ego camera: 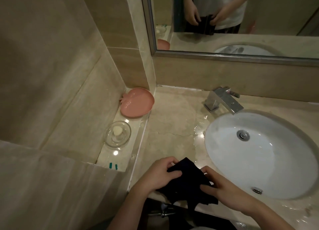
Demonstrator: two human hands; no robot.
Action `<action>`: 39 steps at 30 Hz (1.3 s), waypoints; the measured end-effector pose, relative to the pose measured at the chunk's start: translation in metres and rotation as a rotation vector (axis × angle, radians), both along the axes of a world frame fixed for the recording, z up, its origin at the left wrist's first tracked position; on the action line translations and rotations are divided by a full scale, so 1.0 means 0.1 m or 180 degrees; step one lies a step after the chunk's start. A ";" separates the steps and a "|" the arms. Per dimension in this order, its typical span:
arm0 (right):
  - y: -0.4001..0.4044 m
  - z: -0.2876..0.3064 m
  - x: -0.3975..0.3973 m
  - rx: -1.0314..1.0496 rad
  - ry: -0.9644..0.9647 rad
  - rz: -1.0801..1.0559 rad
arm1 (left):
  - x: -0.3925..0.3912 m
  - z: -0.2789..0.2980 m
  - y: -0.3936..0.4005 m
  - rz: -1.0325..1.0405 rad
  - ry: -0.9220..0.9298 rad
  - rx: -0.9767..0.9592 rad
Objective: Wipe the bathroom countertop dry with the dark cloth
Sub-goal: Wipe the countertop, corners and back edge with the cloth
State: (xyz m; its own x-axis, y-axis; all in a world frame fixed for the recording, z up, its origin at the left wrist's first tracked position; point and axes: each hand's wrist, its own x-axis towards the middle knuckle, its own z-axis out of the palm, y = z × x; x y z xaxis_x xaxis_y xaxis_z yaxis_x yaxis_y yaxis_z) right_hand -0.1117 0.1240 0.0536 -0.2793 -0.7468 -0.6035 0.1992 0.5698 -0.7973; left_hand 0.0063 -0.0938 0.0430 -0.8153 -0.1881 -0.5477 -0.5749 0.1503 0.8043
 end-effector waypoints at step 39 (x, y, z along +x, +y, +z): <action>-1.48 -1.65 -1.10 0.0786 0.4232 0.0335 | 0.10 -1.55 -0.08 0.1651 0.0398 -0.2523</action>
State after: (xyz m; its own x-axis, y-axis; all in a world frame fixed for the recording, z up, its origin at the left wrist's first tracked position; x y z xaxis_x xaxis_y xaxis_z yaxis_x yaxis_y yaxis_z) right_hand -0.2215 -0.0240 -0.1112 -0.6997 -0.7130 -0.0445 -0.6881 0.6894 -0.2266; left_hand 0.0166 -0.1018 -0.1117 -0.5700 -0.8214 -0.0202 -0.6399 0.4284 0.6380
